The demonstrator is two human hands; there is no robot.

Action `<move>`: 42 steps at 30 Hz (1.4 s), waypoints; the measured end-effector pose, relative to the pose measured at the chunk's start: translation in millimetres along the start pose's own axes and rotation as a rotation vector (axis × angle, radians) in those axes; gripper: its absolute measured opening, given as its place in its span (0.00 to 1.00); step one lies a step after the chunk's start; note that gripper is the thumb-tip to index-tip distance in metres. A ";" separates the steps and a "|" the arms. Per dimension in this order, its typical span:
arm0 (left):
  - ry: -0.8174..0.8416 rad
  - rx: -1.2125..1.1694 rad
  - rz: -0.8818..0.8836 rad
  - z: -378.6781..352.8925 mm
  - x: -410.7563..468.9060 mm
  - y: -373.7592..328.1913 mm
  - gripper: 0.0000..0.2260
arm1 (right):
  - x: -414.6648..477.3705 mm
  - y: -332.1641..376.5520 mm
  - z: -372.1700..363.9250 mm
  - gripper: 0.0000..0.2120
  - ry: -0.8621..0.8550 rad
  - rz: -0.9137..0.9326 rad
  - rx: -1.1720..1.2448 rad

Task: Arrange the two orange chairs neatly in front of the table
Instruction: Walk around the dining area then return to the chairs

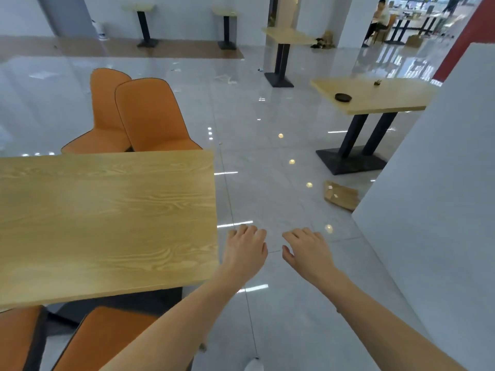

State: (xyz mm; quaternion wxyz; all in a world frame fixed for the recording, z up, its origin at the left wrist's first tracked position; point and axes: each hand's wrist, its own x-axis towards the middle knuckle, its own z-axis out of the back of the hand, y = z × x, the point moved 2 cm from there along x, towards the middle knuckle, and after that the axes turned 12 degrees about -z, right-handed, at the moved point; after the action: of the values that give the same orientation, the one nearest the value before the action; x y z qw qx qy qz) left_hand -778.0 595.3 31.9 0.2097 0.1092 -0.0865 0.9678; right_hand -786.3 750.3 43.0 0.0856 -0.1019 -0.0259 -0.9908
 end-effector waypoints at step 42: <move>-0.075 0.088 0.580 -126.9 716.6 532.0 0.09 | 967.8 28.3 -210.6 0.11 0.147 0.569 0.059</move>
State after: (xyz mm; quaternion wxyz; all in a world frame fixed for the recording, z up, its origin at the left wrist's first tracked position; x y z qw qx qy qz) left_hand -1662.8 422.5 22.7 -0.0837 0.1247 -0.0799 0.9854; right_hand -1756.5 548.9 37.7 0.3646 -0.0305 -0.0187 -0.9305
